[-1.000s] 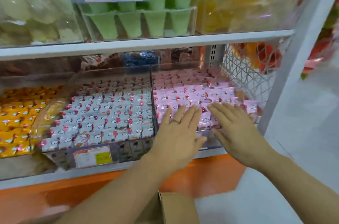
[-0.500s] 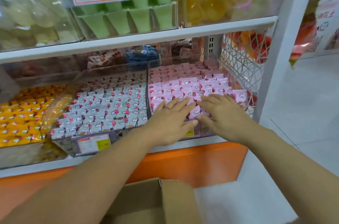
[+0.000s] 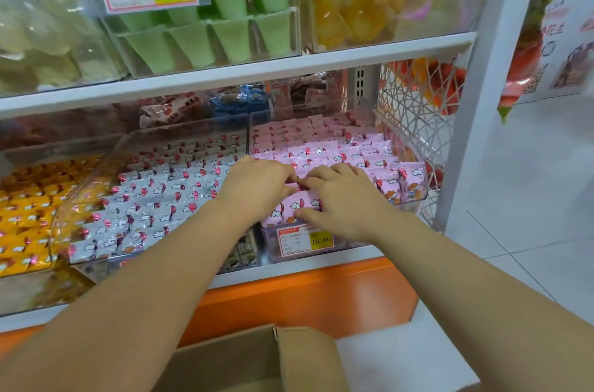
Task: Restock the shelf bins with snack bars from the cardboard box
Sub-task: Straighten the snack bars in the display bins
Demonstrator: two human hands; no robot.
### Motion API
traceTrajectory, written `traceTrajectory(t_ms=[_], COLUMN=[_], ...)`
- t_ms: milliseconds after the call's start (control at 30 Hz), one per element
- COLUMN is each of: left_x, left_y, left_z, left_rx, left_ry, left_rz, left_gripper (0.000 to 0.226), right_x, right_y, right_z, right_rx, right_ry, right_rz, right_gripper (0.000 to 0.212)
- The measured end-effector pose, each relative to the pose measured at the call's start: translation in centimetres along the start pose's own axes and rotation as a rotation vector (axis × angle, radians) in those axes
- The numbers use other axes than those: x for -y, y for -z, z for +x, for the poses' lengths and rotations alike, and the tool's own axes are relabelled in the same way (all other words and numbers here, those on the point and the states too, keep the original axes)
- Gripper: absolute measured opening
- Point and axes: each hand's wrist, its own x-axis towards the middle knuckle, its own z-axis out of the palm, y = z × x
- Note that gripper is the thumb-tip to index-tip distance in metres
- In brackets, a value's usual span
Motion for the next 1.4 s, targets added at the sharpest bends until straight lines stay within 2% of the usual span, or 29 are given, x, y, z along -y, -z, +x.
traceTrajectory(t_ms=[233, 333, 433, 567, 633, 733, 800, 833, 900, 967, 1067, 1100, 1167, 1233, 1300, 1400], left_x=[-0.5, -0.7, -0.3, 0.2, 0.2, 0.3, 0.6, 0.8, 0.9, 0.7, 0.6, 1.1, 2.2, 3.1, 3.5, 2.8], left_y=[-0.7, -0.6, -1.4, -2.3, -2.4, -3.2, -3.9, -4.2, -4.0, -2.8, -1.2, -1.2, -0.8, -0.9, -1.6, -1.3], left_z=[-0.9, -1.3, -1.8, -2.3, -2.4, -2.7, -3.0, -3.1, -3.0, -2.7, -2.9, -3.1, -3.9, -5.0, -5.6, -5.5], left_rx=[-0.09, -0.132, -0.309, -0.429, -0.474, -0.516, -0.521, -0.514, -0.473, -0.384, -0.224, -0.208, -0.28, -0.285, -0.246, -0.251], left_ry=[0.061, 0.01, -0.074, -0.145, -0.159, -0.136, -0.165, -0.175, -0.126, -0.08, -0.034, -0.041, -0.121, -0.177, -0.185, -0.175], left_rz=[0.199, 0.163, 0.176, 0.104, 0.085, 0.022, 0.035, 0.042, 0.038, 0.014, -0.159, -0.245, -0.397, -0.346, -0.192, -0.072], left_gripper=[0.031, 0.03, 0.021, 0.024, 0.021, 0.012, 0.002, 0.006, 0.031, 0.043, 0.042, 0.041, 0.038, 0.036, 0.037, 0.026], right_x=[1.1, 0.8, 0.5, 0.3, 0.3, 0.2, -0.1, -0.4, -1.1, -1.4, -1.5, -1.3, -0.6, 0.2, 0.5, 0.0], right_y=[-0.6, -0.3, 0.1, -0.4, -0.9, -2.6, -3.8, -4.2, -4.3, -3.9, -2.7, -2.3, -2.0, -2.5, -3.2, -3.3], right_z=[0.1, 0.4, 0.1, -0.7, -0.9, -1.5, -1.7, -1.7, -1.5, -1.1, -1.3, -1.6, -2.4, -3.2, -3.4, -2.2], right_rx=[-0.032, -0.02, -0.049, -0.118, -0.176, -0.312, -0.328, -0.319, -0.281, -0.242, -0.279, -0.311, -0.368, -0.359, -0.323, -0.321], right_ry=[-0.093, -0.092, -0.066, -0.046, -0.042, 0.008, 0.055, 0.074, 0.085, 0.076, 0.081, 0.097, 0.159, 0.203, 0.203, 0.191], right_rz=[-0.009, 0.038, 0.102, 0.096, 0.1, 0.008, -0.041, -0.051, -0.072, -0.091, -0.035, -0.01, 0.006, -0.042, -0.089, -0.065], right_gripper=[0.059, 0.06, 0.057, 0.058, 0.062, 0.053, 0.051, 0.052, 0.058, 0.067, 0.063, 0.059, 0.052, 0.051, 0.052, 0.049])
